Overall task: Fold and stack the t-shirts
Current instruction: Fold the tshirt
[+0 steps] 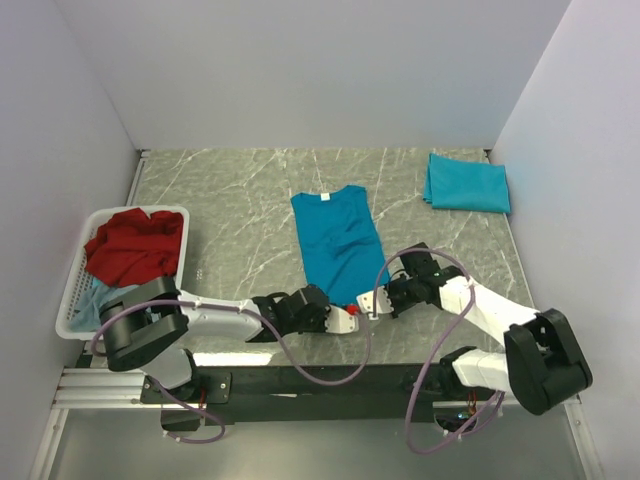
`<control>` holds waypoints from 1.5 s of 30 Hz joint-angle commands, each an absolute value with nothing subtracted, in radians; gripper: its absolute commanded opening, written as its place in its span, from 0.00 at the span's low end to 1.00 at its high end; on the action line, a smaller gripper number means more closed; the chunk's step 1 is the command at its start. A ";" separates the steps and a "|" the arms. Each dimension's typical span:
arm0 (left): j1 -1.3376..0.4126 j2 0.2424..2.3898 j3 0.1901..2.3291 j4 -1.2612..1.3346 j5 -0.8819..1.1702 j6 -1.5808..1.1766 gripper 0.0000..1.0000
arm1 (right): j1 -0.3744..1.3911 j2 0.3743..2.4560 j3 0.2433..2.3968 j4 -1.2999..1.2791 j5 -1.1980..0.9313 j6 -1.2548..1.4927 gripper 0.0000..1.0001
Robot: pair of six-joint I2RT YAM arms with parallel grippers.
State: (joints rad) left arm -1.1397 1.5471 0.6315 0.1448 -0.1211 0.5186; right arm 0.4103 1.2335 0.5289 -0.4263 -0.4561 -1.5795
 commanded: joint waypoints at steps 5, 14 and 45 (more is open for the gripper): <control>-1.221 1.445 0.653 0.028 -0.037 0.465 0.01 | 0.437 1.074 0.503 -0.619 -0.520 -1.623 0.00; -1.244 1.272 0.609 0.023 -0.008 0.390 0.01 | 0.445 0.927 0.518 -0.824 -0.578 -1.589 0.00; -0.632 1.583 1.003 0.213 0.153 0.540 0.01 | 0.420 1.575 1.268 -0.364 -0.330 -0.856 0.00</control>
